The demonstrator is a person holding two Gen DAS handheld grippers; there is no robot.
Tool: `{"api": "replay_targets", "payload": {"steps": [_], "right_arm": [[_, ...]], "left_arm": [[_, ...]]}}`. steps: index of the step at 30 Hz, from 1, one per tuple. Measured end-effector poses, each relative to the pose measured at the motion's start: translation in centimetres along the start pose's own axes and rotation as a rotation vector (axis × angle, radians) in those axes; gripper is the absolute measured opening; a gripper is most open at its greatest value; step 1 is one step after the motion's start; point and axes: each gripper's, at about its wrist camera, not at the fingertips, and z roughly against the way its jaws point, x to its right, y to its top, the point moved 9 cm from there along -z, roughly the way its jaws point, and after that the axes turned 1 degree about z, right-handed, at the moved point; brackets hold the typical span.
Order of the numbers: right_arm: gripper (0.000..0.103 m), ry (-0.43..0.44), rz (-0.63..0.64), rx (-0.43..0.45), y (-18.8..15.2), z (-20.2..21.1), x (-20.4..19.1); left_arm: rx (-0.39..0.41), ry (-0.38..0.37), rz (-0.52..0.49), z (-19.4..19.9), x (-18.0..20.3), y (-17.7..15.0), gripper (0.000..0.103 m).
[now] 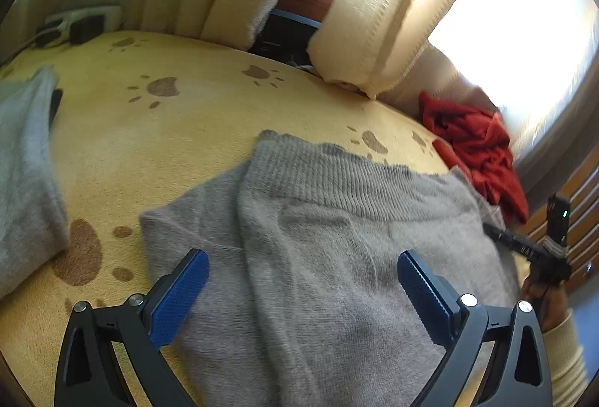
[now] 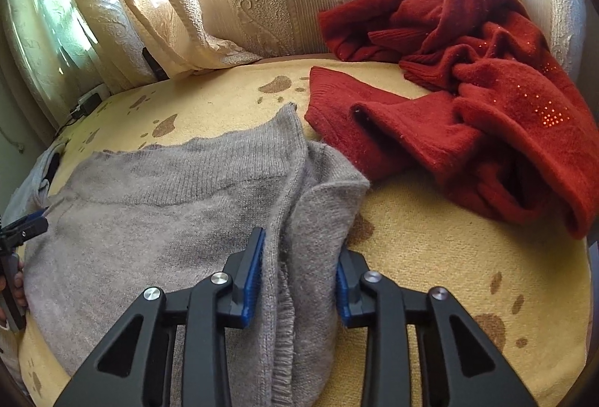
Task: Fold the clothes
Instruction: 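Close the right gripper on the folded sweater's side edge, then close the left gripper on the sweater edge while the right gripper holds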
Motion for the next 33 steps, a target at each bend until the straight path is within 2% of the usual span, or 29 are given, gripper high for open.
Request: {"api": "replay_targets", "payload": {"steps": [2,4,9,11,16,21,24,26,27,28,29,31,33], "right_arm": [[0.035,0.005,-0.004,0.001,0.0,0.0,0.1],[0.035,0.016,-0.013,0.001,0.0,0.0,0.2],[0.035,0.046,-0.038,0.005,0.0,0.1,0.4],[0.035,0.044,-0.036,0.005,0.1,0.1,0.4],[0.036,0.038,-0.03,0.004,0.1,0.1,0.3],[0.036,0.051,-0.041,0.006,0.1,0.1,0.5],[0.036,0.059,-0.048,0.007,0.1,0.1,0.5],[0.036,0.064,-0.053,0.008,0.1,0.1,0.5],[0.036,0.067,-0.056,0.008,0.1,0.1,0.6],[0.036,0.07,-0.058,0.009,0.1,0.1,0.6],[0.036,0.073,-0.061,0.009,0.1,0.1,0.6],[0.036,0.077,-0.064,0.01,0.1,0.1,0.6],[0.036,0.076,-0.061,0.01,0.1,0.1,0.7]], "left_arm": [[0.022,0.008,0.066,1.3,-1.6,1.1,0.102],[0.036,0.043,0.078,2.1,-3.1,2.3,0.102],[-0.054,0.006,0.126,0.5,-5.3,2.8,0.101],[-0.097,0.014,0.11,-0.4,-5.5,2.1,0.09],[-0.117,0.037,0.059,-0.7,-4.7,1.6,0.083],[-0.169,0.011,0.021,-1.7,-2.8,1.3,0.083],[-0.2,-0.003,-0.008,-2.3,-1.4,1.1,0.078],[-0.221,-0.002,-0.021,-2.8,-1.0,0.9,0.068],[-0.22,0.022,-0.032,-2.8,-1.2,1.0,0.065],[-0.219,0.045,-0.043,-2.9,-1.3,1.0,0.055],[-0.218,0.069,-0.054,-3.0,-1.5,1.0,0.04],[-0.218,0.112,-0.048,-2.8,-2.4,1.2,0.024],[-0.218,0.111,-0.038,-2.8,-2.7,1.2,0.02]]}}
